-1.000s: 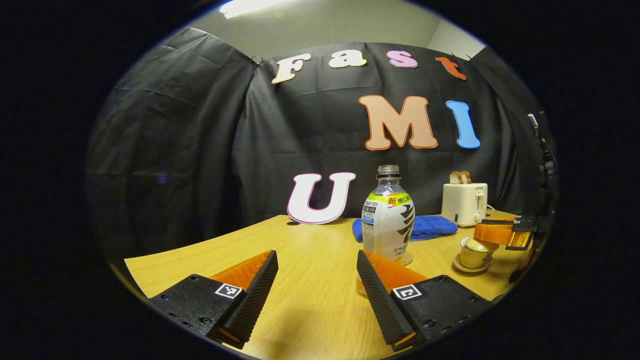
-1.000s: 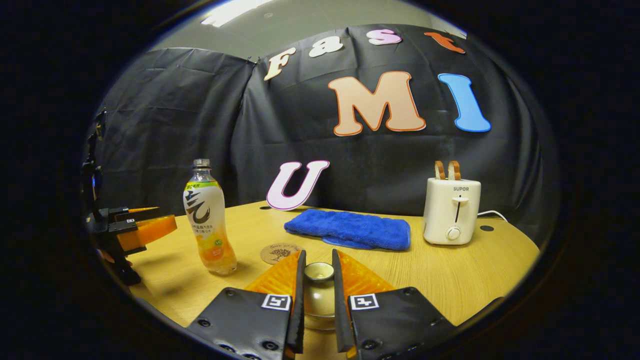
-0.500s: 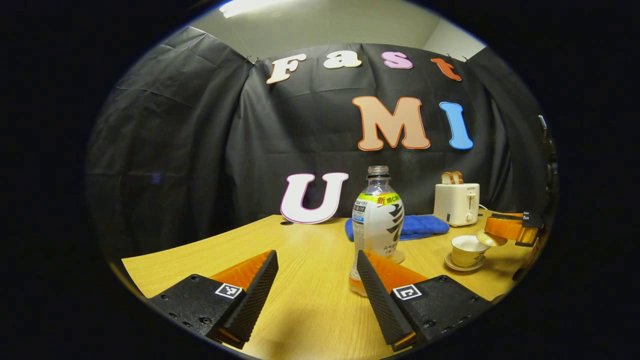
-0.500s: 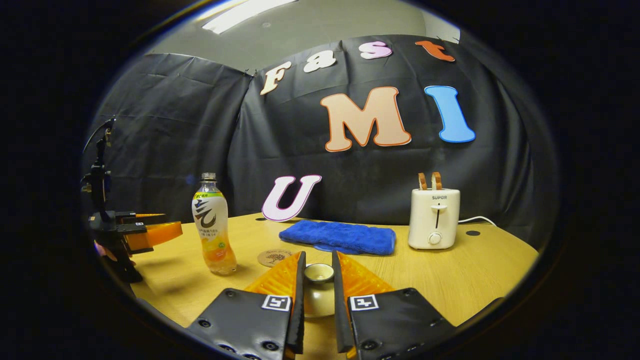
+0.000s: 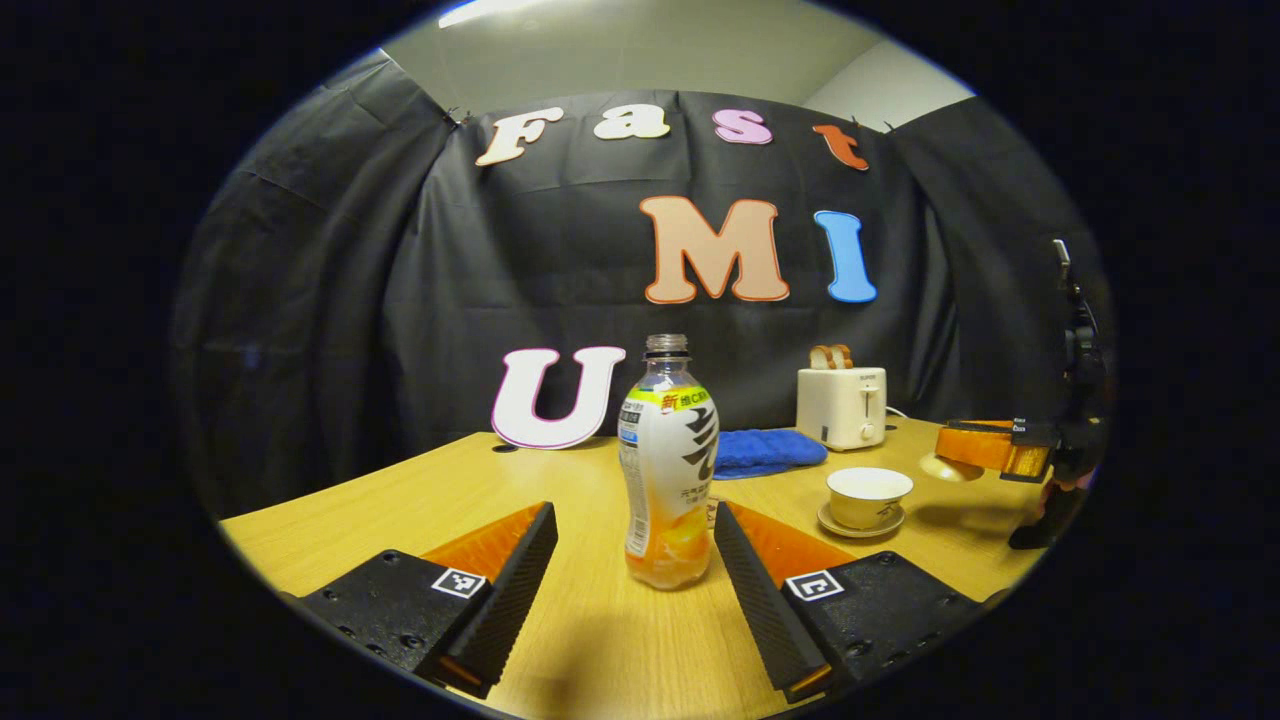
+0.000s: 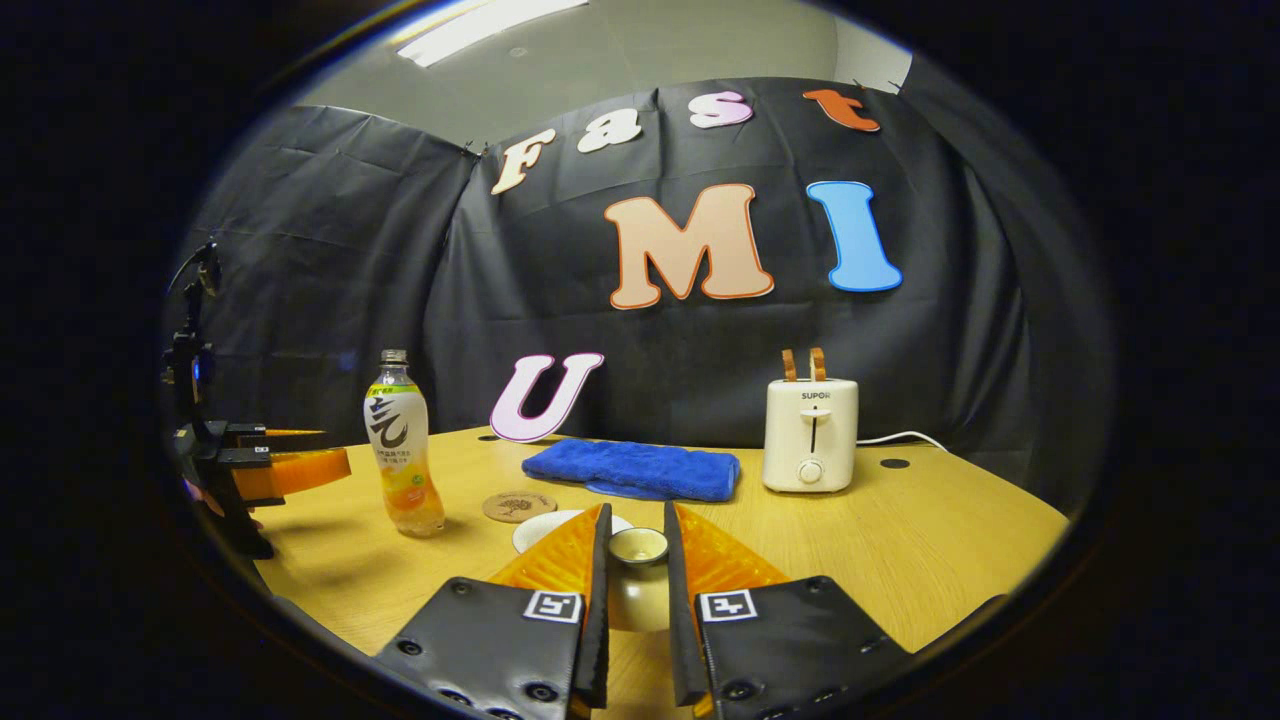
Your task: Open the teacup lid with one hand, grasp the water bottle and pour water into the teacup with the other hand; after pouring, place the water bottle on the coaster and then close the teacup lid.
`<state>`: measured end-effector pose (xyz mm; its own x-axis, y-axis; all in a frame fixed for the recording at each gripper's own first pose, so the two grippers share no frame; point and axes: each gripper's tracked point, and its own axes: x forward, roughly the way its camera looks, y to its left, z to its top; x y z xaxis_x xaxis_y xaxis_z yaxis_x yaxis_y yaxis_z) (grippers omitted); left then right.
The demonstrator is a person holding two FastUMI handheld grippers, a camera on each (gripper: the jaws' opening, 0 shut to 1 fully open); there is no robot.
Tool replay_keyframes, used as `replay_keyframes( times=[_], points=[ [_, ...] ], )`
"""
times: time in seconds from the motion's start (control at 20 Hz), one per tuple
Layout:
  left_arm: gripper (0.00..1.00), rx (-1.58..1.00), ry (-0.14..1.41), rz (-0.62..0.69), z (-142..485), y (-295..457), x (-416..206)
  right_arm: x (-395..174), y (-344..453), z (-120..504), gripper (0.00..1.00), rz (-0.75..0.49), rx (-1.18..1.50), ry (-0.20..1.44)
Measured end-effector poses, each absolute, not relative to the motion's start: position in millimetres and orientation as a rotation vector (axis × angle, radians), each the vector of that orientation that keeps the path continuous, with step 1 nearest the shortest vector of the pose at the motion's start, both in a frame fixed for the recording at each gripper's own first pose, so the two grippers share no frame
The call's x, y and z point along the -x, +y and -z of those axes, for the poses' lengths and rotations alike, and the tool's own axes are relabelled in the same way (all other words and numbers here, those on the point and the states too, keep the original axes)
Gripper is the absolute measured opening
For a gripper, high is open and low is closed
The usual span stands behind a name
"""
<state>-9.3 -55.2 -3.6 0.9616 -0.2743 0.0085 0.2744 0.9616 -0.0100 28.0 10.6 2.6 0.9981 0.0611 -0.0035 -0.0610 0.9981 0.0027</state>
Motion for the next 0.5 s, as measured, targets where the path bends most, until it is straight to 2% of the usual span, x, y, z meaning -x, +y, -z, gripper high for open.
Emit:
replay_keyframes(
  times=[0.5],
  points=[
    [0.93, -0.003, 0.077, 0.342, 18.2, -80.6, -38.4, -18.0, -2.9, -3.7, 0.28, -0.047, -0.002, 0.002]
  ],
)
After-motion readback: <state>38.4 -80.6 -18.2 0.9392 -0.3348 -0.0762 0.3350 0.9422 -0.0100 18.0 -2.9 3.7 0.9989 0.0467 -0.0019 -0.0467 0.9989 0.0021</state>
